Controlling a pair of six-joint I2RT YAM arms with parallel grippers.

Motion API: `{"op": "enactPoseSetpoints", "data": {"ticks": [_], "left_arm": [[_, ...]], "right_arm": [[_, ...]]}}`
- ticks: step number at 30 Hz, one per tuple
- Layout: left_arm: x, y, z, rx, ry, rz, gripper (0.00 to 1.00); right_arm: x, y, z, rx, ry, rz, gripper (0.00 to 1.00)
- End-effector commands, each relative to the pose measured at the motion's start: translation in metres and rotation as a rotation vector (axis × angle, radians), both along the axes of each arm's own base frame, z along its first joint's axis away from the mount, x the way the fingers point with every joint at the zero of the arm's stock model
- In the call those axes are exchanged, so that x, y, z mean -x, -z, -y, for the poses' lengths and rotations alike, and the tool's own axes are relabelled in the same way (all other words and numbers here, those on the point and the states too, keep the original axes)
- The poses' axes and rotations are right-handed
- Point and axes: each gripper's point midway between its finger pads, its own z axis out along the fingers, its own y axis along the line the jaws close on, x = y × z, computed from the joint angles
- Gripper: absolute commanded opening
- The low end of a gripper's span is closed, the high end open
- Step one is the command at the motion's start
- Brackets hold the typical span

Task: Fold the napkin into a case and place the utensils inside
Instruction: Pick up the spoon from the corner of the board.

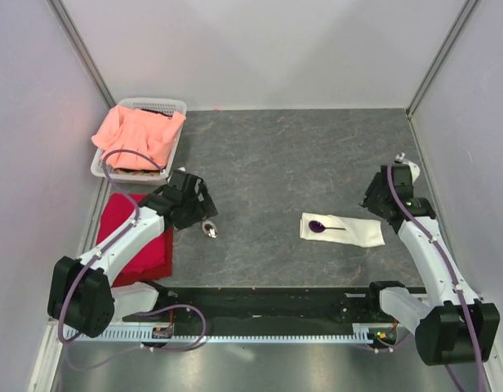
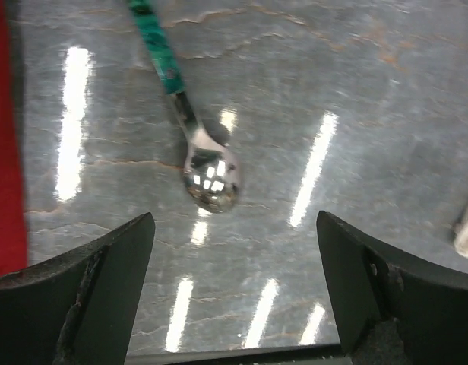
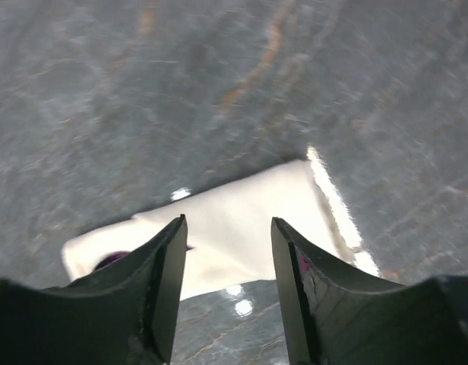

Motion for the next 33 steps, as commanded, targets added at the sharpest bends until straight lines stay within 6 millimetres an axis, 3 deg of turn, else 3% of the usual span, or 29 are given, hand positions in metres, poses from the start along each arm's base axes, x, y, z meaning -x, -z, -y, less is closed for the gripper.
{"op": "enactPoseSetpoints", "data": {"ticks": [1,5,13,14,16,17,18,21,24,25,26,28,29,31,33], "left_arm": [[-0.009,0.020,-0.026,-0.110,-0.097,-0.084,0.94],[-0.014,0.040,-0.017,-0.088,-0.135,-0.170,0.86],[-0.031,0.072,-0.007,-0.083,-0.167,-0.234,0.77],[-0.034,0.074,-0.004,-0.072,-0.165,-0.230,0.72],[-0.033,0.082,0.001,-0.063,-0.126,-0.246,0.49],[-0.032,0.080,0.007,-0.035,-0.102,-0.248,0.18],[-0.034,0.073,0.008,-0.023,-0.093,-0.221,0.03],[-0.036,0.051,0.020,0.017,0.012,-0.125,0.02],[-0.036,-0.006,0.064,0.152,0.267,0.093,0.02],[-0.020,-0.036,0.090,0.235,0.433,0.175,0.02],[-0.012,-0.049,0.104,0.270,0.512,0.216,0.02],[0.015,-0.089,0.138,0.383,0.707,0.316,0.02],[0.025,-0.101,0.147,0.434,0.767,0.342,0.02],[0.050,-0.121,0.166,0.542,0.898,0.367,0.02],[0.066,-0.132,0.175,0.601,0.963,0.361,0.02]], "right_arm": [[-0.008,-0.031,-0.022,0.097,-0.126,0.043,0.60],[-0.004,-0.033,-0.038,0.127,-0.177,0.032,0.61],[0.002,-0.033,-0.047,0.153,-0.199,0.037,0.61],[0.003,-0.032,-0.050,0.152,-0.214,0.035,0.61],[0.002,-0.033,-0.062,0.136,-0.281,0.037,0.62],[0.000,-0.034,-0.070,0.120,-0.316,0.047,0.63],[0.000,-0.032,-0.079,0.094,-0.366,0.048,0.65],[-0.001,-0.032,-0.104,0.010,-0.483,0.063,0.79],[-0.002,-0.037,-0.151,-0.164,-0.682,0.101,0.89],[-0.001,-0.040,-0.164,-0.223,-0.730,0.107,0.89],[-0.001,-0.047,-0.186,-0.317,-0.812,0.136,0.90],[0.001,-0.057,-0.206,-0.422,-0.885,0.177,0.91],[0.000,-0.075,-0.220,-0.496,-0.927,0.245,0.92],[-0.002,-0.094,-0.231,-0.557,-0.959,0.334,0.94],[0.007,-0.108,-0.241,-0.642,-0.992,0.357,0.94]]}}
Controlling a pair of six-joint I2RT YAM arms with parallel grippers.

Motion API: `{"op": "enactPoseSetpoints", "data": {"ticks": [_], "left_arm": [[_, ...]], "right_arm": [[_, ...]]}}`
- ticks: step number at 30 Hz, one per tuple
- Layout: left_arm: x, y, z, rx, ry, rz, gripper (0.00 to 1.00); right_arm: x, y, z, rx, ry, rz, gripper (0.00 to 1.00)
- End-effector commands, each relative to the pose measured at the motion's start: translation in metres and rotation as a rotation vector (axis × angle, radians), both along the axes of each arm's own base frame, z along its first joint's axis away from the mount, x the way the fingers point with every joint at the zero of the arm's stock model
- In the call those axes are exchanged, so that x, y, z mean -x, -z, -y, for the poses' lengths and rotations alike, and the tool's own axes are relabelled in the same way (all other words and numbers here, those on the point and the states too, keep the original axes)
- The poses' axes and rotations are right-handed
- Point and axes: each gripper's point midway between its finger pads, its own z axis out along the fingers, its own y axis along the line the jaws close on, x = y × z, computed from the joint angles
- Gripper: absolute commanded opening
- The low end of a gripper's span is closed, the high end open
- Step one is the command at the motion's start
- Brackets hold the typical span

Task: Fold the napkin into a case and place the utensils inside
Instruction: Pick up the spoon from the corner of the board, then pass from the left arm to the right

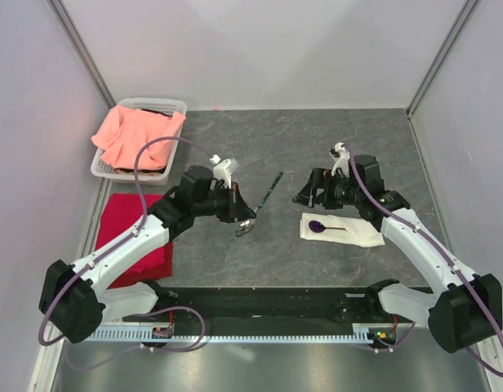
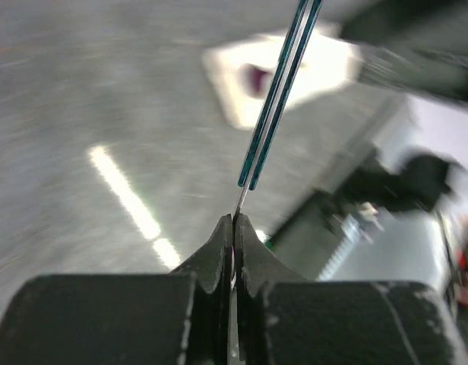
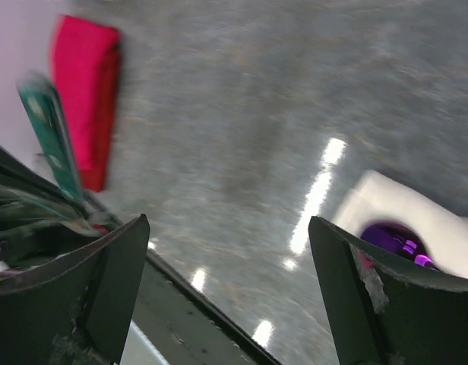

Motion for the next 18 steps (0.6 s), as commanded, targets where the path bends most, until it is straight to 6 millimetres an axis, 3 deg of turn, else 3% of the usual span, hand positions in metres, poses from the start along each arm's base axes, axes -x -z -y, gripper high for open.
{"op": "enactPoseSetpoints", "data": {"ticks": [1,5,9,14,15,17,18], "left_arm": [[0.038,-0.052,0.037,0.207,0.319,0.109,0.02],[0.045,-0.050,0.046,0.224,0.357,0.055,0.02],[0.039,-0.047,0.051,0.199,0.312,0.062,0.02],[0.042,-0.054,0.063,0.130,0.277,0.154,0.02],[0.032,-0.055,0.060,0.096,0.212,0.189,0.02],[0.035,-0.060,0.063,0.060,0.186,0.229,0.02],[0.028,-0.061,0.061,0.030,0.136,0.254,0.02]], "right_arm": [[0.011,-0.075,-0.045,-0.306,-0.196,0.179,0.94],[0.020,-0.091,-0.051,-0.396,-0.183,0.192,0.92],[0.027,-0.092,-0.061,-0.422,-0.188,0.181,0.88],[0.019,-0.087,-0.072,-0.391,-0.084,0.122,0.79],[0.022,-0.073,-0.073,-0.353,-0.043,0.057,0.75],[0.013,-0.068,-0.072,-0.334,0.038,0.047,0.66],[0.014,-0.069,-0.075,-0.352,0.058,0.027,0.56]]}}
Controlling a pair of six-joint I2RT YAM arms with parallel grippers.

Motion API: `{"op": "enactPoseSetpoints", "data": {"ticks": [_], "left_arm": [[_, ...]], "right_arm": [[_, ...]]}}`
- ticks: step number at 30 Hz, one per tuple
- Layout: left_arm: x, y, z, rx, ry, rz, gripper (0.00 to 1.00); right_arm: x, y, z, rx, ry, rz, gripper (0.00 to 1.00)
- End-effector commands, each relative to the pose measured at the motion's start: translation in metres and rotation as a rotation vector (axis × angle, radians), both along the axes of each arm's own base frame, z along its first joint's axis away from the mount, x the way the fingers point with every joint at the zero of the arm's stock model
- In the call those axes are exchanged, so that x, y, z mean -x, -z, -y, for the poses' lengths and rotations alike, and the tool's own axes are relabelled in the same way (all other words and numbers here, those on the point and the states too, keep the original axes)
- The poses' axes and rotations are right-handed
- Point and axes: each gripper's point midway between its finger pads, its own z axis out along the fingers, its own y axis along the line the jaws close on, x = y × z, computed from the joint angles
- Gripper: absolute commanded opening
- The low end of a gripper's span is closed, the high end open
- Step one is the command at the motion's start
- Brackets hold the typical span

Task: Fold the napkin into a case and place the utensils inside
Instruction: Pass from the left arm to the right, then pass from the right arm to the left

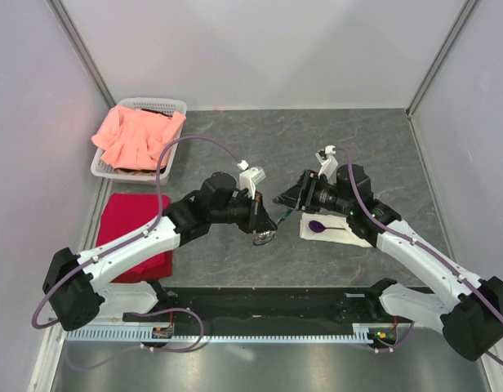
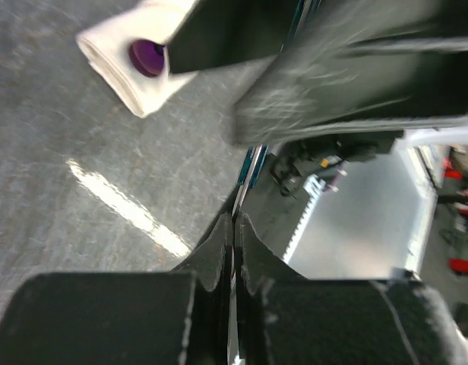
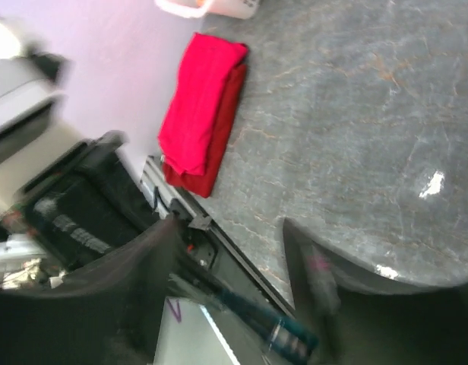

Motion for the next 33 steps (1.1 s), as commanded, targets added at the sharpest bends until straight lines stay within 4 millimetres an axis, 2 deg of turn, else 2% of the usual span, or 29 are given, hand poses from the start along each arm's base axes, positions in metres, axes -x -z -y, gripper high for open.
{"op": "enactPoseSetpoints", "data": {"ticks": [1,2,3,5,6,7,8,9,10,11,12,13,14,15,17,19,20,24,26,27,28,33], "left_arm": [[-0.026,-0.038,0.000,-0.031,-0.160,0.211,0.02],[-0.023,-0.045,0.004,-0.029,-0.156,0.232,0.02],[-0.024,-0.045,0.002,-0.043,-0.174,0.236,0.03],[-0.023,-0.051,0.000,-0.038,-0.191,0.202,0.21],[-0.018,-0.048,-0.004,-0.045,-0.175,0.151,0.43],[-0.016,-0.055,-0.007,0.000,-0.177,0.090,0.49],[-0.028,-0.053,-0.021,0.030,-0.214,0.024,0.53],[-0.012,-0.058,-0.021,0.100,-0.119,-0.069,0.72],[-0.015,-0.069,-0.025,0.179,-0.100,-0.095,0.77],[-0.020,-0.064,-0.038,0.238,-0.137,-0.191,0.79],[-0.008,-0.069,-0.041,0.285,-0.065,-0.242,0.84],[-0.009,-0.070,-0.044,0.312,-0.060,-0.262,0.85],[-0.012,-0.059,-0.050,0.313,-0.086,-0.337,0.86],[-0.004,-0.056,-0.051,0.319,-0.039,-0.388,0.87],[0.001,-0.050,-0.051,0.344,0.011,-0.488,0.87],[0.008,-0.049,-0.050,0.384,0.043,-0.560,0.87],[0.009,-0.056,-0.050,0.416,0.079,-0.534,0.87],[0.011,-0.060,-0.048,0.473,0.084,-0.593,0.86],[0.015,-0.058,-0.048,0.499,0.066,-0.676,0.85],[0.016,-0.065,-0.047,0.535,0.085,-0.643,0.83],[0.018,-0.060,-0.046,0.537,0.070,-0.710,0.81],[0.027,-0.058,-0.031,0.552,0.081,-0.799,0.71]], "right_arm": [[-0.020,-0.004,-0.001,-0.008,0.174,-0.057,0.48],[-0.020,-0.003,-0.002,-0.017,0.179,-0.060,0.39],[-0.021,-0.011,-0.003,-0.042,0.178,-0.031,0.16],[-0.025,-0.023,-0.001,-0.039,0.165,0.090,0.00],[-0.026,-0.034,0.001,-0.039,0.156,0.167,0.00],[-0.027,-0.035,0.004,0.013,0.124,0.263,0.00],[-0.014,-0.041,-0.002,-0.002,0.017,0.312,0.00],[-0.012,-0.060,-0.001,-0.024,-0.028,0.425,0.00],[-0.006,-0.066,0.000,-0.019,-0.058,0.488,0.00],[0.000,-0.066,0.001,0.005,-0.100,0.567,0.00],[0.007,-0.081,0.005,-0.012,-0.108,0.647,0.00],[0.015,-0.085,0.005,-0.028,-0.142,0.687,0.00],[0.022,-0.088,0.003,-0.045,-0.184,0.723,0.00],[0.039,-0.098,0.000,-0.084,-0.268,0.781,0.00],[0.050,-0.107,-0.001,-0.106,-0.321,0.837,0.00],[0.064,-0.114,-0.001,-0.131,-0.383,0.898,0.00],[0.068,-0.116,-0.001,-0.135,-0.403,0.917,0.00],[0.073,-0.122,0.001,-0.131,-0.413,0.980,0.00],[0.073,-0.124,0.002,-0.146,-0.396,0.989,0.00],[0.075,-0.129,0.003,-0.160,-0.390,1.013,0.00],[0.074,-0.128,0.003,-0.168,-0.382,1.003,0.00],[0.077,-0.136,0.004,-0.202,-0.369,1.030,0.00]]}}
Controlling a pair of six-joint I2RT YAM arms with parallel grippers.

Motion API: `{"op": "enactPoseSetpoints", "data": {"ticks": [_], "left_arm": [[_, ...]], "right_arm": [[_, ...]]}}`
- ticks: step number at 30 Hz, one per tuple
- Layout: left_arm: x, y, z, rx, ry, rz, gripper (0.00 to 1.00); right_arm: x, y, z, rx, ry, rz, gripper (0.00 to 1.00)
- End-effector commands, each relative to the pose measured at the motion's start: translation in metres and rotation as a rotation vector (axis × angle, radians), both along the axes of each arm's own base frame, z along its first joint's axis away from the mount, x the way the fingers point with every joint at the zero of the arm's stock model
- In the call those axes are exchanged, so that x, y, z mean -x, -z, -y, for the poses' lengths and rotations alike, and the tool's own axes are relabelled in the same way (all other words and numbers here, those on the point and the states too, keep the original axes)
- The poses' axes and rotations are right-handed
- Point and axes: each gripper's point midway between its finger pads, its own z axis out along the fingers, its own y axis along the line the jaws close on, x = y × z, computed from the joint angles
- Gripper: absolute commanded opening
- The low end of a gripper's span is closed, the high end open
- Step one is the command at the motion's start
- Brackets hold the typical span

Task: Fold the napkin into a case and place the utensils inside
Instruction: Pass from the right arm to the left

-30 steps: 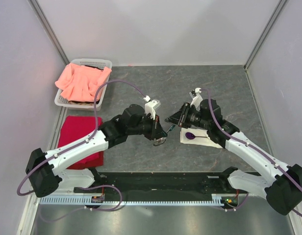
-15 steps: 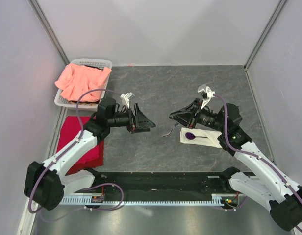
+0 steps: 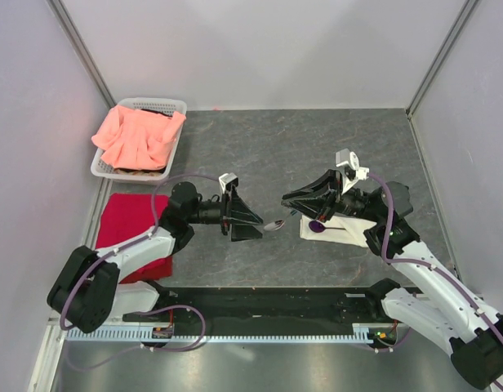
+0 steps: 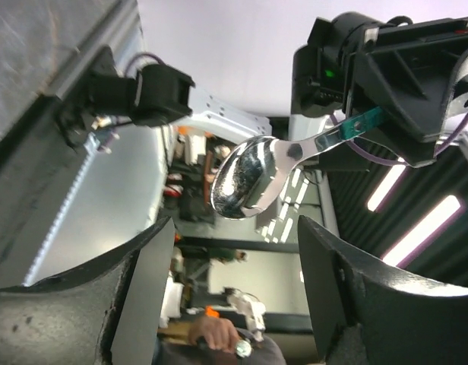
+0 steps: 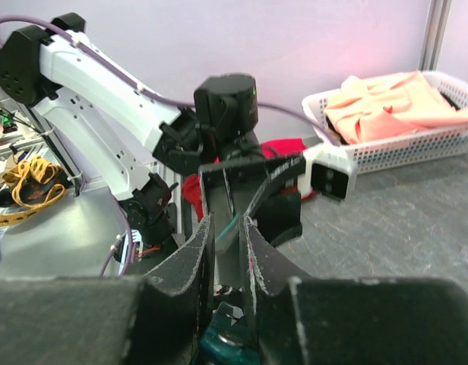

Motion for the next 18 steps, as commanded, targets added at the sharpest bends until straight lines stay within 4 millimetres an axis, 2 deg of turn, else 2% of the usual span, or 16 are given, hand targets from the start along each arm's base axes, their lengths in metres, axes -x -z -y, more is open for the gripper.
{"op": "enactPoseSetpoints", "data": {"ticks": [1,3,7,15,18], "left_arm": [[0.011,-0.022,0.010,0.083,0.040,-0.072,0.71],[0.008,-0.022,0.013,0.089,0.024,-0.086,0.69],[0.008,-0.040,0.020,0.132,0.043,-0.070,0.63],[0.010,-0.042,0.026,0.148,0.039,-0.092,0.48],[0.009,-0.045,0.027,0.156,0.031,-0.092,0.27]], "right_arm": [[0.012,-0.027,0.004,-0.078,-0.029,0.130,0.00],[0.015,-0.029,0.003,-0.083,-0.037,0.132,0.00],[0.015,-0.024,0.003,-0.080,-0.037,0.126,0.00],[0.023,-0.026,0.005,-0.107,-0.051,0.137,0.00],[0.025,-0.024,0.004,-0.114,-0.057,0.133,0.00]]}}
